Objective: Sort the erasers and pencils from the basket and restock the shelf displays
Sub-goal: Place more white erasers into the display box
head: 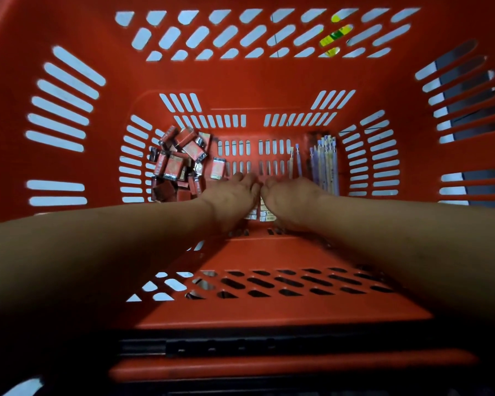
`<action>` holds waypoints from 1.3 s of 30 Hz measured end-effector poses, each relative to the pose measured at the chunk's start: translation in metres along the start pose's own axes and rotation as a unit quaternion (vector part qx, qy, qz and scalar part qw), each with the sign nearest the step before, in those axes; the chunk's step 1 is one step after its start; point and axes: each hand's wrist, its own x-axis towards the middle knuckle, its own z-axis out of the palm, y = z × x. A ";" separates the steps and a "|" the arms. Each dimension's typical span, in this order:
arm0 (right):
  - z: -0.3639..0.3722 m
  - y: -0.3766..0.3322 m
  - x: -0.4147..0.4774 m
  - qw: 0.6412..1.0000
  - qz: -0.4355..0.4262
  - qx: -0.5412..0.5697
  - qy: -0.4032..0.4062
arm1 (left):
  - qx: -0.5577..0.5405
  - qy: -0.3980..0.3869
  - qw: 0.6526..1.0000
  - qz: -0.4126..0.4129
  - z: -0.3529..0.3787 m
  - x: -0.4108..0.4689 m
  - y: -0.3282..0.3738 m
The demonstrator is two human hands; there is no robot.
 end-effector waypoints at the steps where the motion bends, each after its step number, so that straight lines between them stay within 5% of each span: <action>1: 0.000 -0.001 0.001 1.000 0.001 0.008 0.005 | -0.005 0.001 1.000 0.003 0.001 0.001 -0.001; 9: -0.020 0.026 0.002 0.988 0.026 0.148 -0.039 | -0.153 -0.053 0.986 -0.042 -0.029 0.007 -0.023; 17: -0.081 0.079 -0.015 0.916 0.113 0.386 0.003 | -0.403 -0.070 0.908 -0.090 -0.096 -0.021 -0.075; 20: -0.110 0.092 -0.043 0.871 0.111 0.477 0.038 | -0.505 -0.049 0.858 -0.083 -0.132 -0.047 -0.082; 24: -0.154 0.095 -0.096 0.816 0.098 0.559 0.114 | -0.682 0.022 0.729 -0.048 -0.178 -0.088 -0.077; 30: -0.224 0.068 -0.205 0.659 0.052 0.703 0.261 | -0.792 0.129 0.593 0.070 -0.274 -0.167 -0.040; 39: -0.265 0.021 -0.299 0.528 0.039 0.716 0.456 | -0.829 0.145 0.522 0.141 -0.358 -0.252 0.036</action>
